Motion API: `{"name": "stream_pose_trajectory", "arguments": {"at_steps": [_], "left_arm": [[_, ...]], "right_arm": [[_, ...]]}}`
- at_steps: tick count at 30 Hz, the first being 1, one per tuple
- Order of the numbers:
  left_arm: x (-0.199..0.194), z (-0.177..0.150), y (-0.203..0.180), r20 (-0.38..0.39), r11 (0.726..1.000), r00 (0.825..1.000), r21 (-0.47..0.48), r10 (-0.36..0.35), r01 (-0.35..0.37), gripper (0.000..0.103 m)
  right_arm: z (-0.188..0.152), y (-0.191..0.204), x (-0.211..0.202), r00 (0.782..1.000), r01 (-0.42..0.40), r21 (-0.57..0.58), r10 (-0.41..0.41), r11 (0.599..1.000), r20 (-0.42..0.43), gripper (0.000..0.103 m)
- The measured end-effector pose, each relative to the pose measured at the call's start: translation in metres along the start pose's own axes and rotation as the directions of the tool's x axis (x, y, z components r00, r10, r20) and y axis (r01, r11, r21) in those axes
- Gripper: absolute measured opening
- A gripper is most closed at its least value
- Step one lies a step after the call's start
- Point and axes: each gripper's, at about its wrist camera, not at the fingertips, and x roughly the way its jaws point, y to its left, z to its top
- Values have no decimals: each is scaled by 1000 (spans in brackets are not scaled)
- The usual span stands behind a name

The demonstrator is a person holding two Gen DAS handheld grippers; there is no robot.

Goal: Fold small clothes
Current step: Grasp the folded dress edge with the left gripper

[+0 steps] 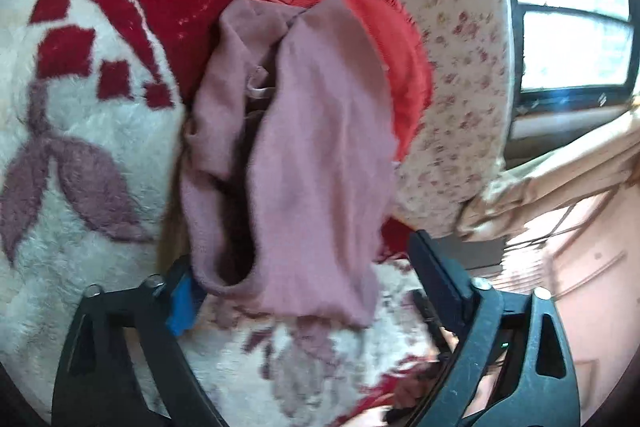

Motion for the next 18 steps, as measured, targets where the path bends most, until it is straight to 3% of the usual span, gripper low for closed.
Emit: {"name": "stream_pose_trajectory", "arguments": {"at_steps": [2,4,7,9,12,14,18], "left_arm": [[2,-5,-3,17,997,998,50,65,-66,75],[4,-8,-5,41,986,990,95,133,-136,53],[8,-11,-7,83,963,974,150,211,-222,33],[11,-15,-10,126,940,957,189,262,-283,25],[12,-23,-11,188,918,940,227,286,-325,24],[12,-28,-10,221,909,931,240,291,-342,24],[9,-32,-4,229,927,936,203,268,-315,22]], "right_arm": [[-1,1,1,1000,-4,-5,4,1000,-5,47],[-1,3,2,1000,-6,-10,6,1000,-12,47],[0,7,2,1000,-30,-13,30,999,2,47],[3,14,0,997,-78,-22,79,997,25,47],[15,34,4,984,-172,-36,173,985,50,47],[32,54,16,972,-233,-22,233,972,20,47],[67,113,46,951,-307,-129,299,943,-80,48]]}}
